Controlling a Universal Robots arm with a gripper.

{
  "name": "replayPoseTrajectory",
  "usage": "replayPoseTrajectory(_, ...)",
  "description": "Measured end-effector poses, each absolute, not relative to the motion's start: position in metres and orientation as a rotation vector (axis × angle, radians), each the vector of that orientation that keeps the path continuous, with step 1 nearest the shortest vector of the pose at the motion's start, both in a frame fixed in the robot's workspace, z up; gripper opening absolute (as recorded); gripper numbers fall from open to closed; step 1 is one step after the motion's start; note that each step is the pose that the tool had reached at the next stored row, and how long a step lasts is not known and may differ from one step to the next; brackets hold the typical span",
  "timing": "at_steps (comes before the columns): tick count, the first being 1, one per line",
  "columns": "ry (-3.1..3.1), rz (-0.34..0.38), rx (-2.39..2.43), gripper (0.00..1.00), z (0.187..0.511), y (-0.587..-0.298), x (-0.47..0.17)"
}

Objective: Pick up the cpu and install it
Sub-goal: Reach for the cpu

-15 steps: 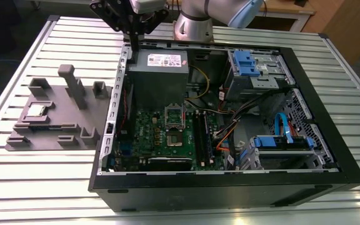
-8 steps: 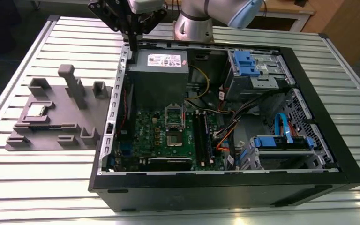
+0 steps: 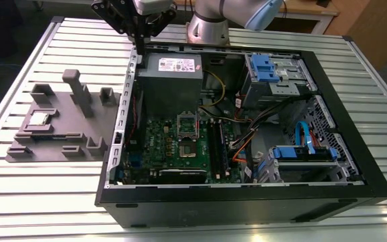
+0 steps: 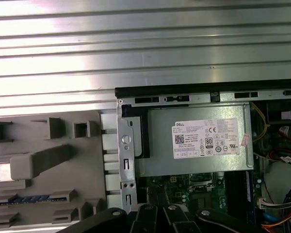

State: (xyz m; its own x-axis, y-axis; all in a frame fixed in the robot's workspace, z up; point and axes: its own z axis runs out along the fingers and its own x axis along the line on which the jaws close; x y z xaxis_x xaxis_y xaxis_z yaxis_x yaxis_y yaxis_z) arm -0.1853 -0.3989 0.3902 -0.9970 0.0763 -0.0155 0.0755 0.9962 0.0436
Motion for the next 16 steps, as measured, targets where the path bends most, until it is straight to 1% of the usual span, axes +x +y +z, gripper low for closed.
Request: replayPoseTrajectory(16, 3.125, 0.067, 0.119, 0.10, 0.390, -0.399, -0.197)
